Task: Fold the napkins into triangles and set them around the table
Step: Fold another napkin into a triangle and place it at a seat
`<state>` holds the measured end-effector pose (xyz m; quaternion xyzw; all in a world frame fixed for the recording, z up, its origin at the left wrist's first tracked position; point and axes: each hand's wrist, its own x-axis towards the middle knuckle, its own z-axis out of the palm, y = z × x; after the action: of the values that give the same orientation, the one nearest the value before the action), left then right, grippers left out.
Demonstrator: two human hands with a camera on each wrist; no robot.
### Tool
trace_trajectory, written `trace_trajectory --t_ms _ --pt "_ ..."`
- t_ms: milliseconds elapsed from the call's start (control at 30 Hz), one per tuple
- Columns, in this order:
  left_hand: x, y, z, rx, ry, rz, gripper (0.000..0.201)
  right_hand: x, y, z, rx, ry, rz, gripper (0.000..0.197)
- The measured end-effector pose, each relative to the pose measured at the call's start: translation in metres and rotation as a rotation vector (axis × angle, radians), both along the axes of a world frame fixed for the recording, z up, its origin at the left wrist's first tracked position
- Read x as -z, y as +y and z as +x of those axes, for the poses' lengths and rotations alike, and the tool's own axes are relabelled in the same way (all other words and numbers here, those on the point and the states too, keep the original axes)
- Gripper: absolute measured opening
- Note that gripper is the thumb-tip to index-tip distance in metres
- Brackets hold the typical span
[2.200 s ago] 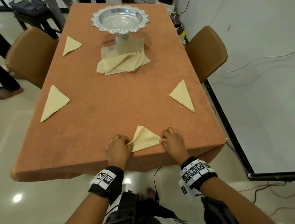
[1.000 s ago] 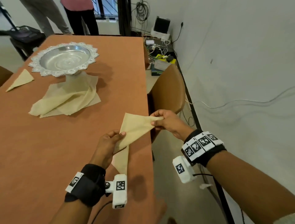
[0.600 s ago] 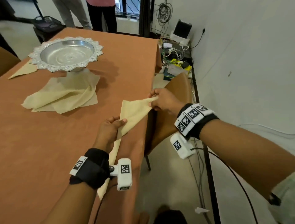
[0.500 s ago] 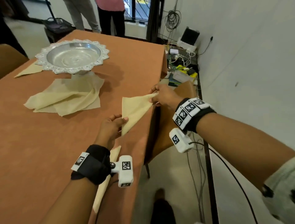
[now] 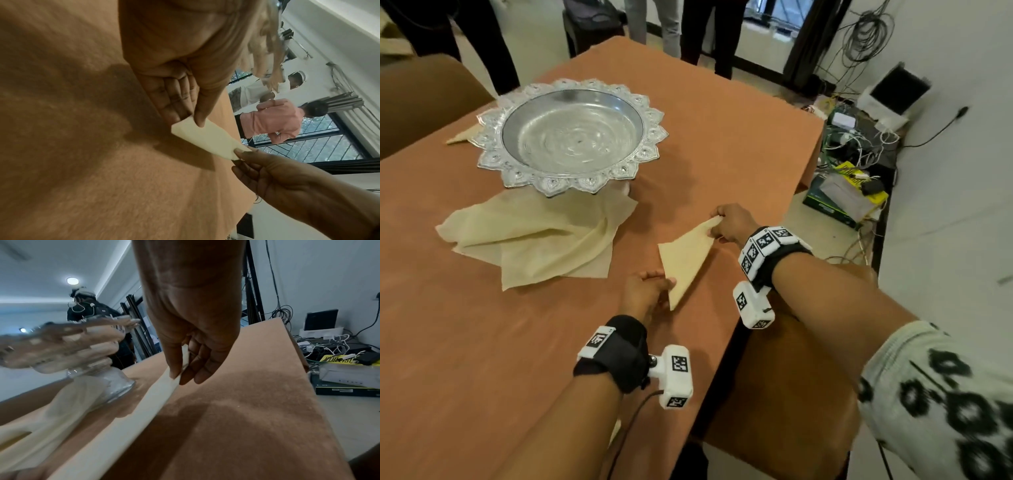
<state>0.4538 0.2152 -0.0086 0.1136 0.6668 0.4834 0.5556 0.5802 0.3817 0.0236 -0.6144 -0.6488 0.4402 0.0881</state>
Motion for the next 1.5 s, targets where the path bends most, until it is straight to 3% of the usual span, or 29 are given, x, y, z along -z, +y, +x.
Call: trace_trajectory --t_ms 200,300,400,600,667,967,1233,1300,1400,1500 --pt "0.007 0.012 0.006 0.040 0.047 -0.079 0.022 0.031 0.031 0.002 -0.031 -0.037 -0.096 0.037" --pt "0.006 0.007 0.001 0.070 0.181 -0.081 0.025 0.030 0.040 0.004 -0.031 -0.024 -0.173 0.034" --pt "0.005 -0.003 0.000 0.191 0.464 -0.065 0.024 0.028 0.048 0.010 -0.007 -0.047 -0.214 0.026" --pt "-0.015 -0.005 0.022 0.683 1.065 -0.108 0.029 0.039 0.050 0.028 0.169 0.033 -0.224 0.027" --pt "-0.018 -0.002 0.028 0.798 1.175 -0.162 0.030 0.040 0.050 0.027 0.187 0.042 -0.206 0.028" --pt "-0.002 0.009 0.034 0.890 1.331 -0.186 0.011 0.041 0.050 0.014 0.111 -0.116 -0.129 0.030" --pt "-0.001 -0.001 0.029 0.920 1.337 -0.163 0.011 0.045 0.045 0.017 0.082 -0.205 -0.092 0.028" --pt "-0.005 -0.003 0.029 0.922 1.317 -0.167 0.016 0.040 0.041 0.016 0.056 -0.233 -0.062 0.020" --pt "-0.016 -0.017 0.030 0.971 1.304 -0.212 0.034 0.025 0.024 0.014 0.024 -0.313 0.013 0.042" --pt "-0.030 -0.040 0.023 0.954 1.268 -0.237 0.044 0.009 -0.005 0.016 0.004 -0.304 0.068 0.042"
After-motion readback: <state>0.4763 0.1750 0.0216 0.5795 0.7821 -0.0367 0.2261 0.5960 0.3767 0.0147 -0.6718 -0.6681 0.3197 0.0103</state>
